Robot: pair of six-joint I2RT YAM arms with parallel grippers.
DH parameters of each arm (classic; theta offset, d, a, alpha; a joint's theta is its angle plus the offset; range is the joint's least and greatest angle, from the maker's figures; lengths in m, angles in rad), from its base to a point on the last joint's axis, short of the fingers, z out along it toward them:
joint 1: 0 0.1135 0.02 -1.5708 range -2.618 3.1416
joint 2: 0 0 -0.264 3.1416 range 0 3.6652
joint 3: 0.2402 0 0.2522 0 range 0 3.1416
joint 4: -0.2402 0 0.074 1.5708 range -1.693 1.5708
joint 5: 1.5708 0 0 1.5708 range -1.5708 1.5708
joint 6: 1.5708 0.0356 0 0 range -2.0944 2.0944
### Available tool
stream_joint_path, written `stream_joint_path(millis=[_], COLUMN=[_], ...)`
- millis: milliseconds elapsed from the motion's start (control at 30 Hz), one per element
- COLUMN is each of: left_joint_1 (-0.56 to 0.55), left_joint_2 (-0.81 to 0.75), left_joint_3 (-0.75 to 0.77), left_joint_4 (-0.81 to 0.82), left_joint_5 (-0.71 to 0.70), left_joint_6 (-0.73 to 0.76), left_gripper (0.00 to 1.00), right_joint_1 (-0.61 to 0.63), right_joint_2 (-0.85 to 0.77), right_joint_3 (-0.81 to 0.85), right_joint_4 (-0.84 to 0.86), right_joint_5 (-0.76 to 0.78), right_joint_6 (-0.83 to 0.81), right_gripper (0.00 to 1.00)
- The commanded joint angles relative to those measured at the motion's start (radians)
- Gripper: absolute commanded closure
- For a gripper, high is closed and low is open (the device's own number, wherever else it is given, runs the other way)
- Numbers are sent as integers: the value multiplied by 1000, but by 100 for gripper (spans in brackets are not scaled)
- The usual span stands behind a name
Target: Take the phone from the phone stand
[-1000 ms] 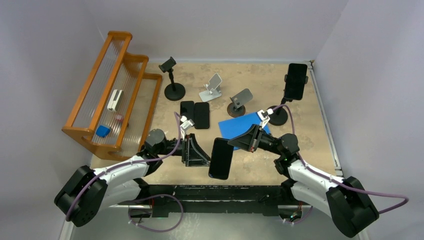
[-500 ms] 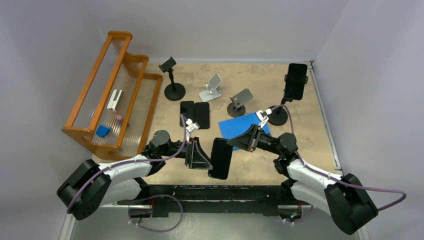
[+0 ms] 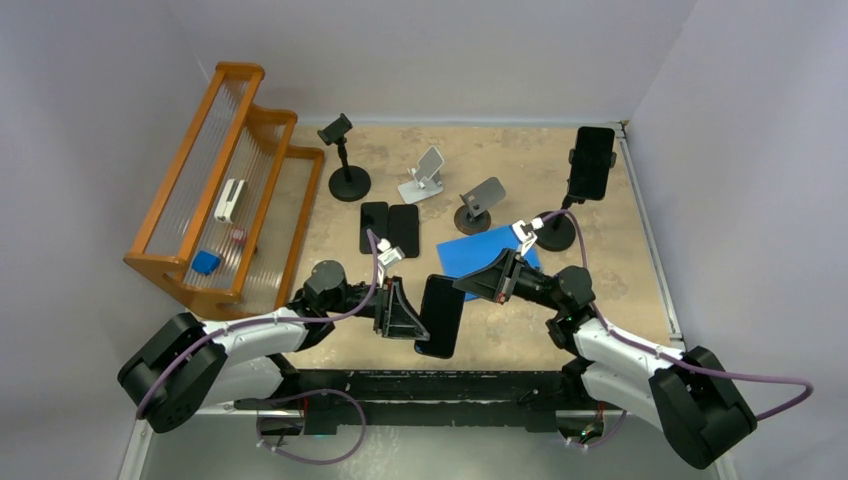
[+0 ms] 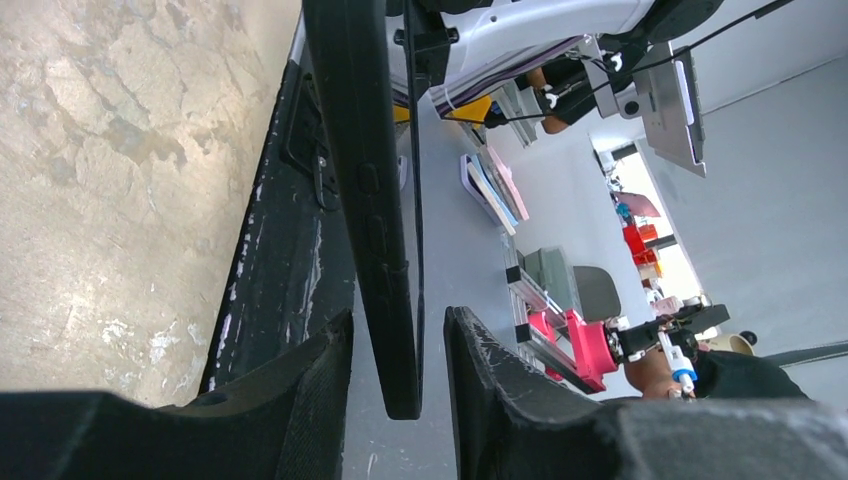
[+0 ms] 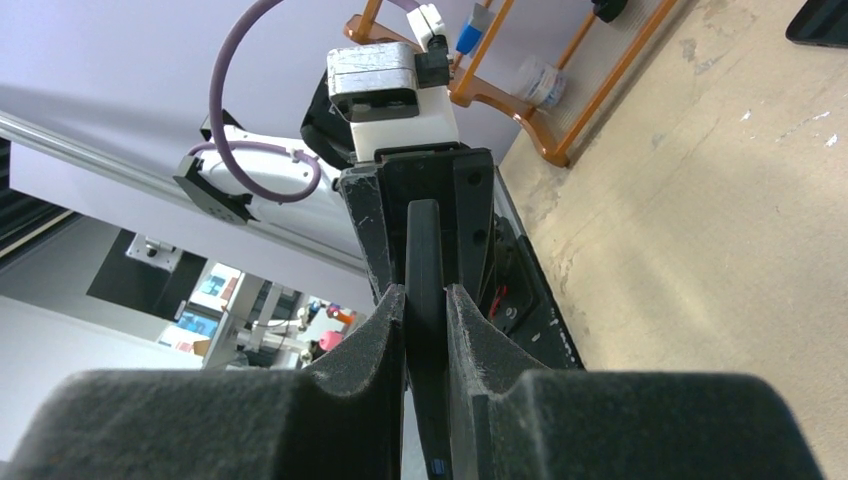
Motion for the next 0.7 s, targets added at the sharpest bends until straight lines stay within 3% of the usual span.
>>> stream_joint_path(millis=[0,400,467,667], left_joint_1=[-10,-14,-14,-14], left_joint_2=[0,-24,-34,-96], left_joint_3=[39,28,29,43], left_joint_4=[71,54,33,-77], left_joint_5=[-6,-6,-14,-52], left_joint_6=[11,19,27,75], left_gripper=[66,100,100,100], right_joint_1=[8,23,25,27], right_joint_2=[-13,-51,-77,-154], right_joint_3=[5,16,28,70], right_joint_4=[91,30,-30,-225], right_joint_5=[32,36,43,72], right_joint_6=[20,-31,-64,-156], right_gripper=[100,100,89,38])
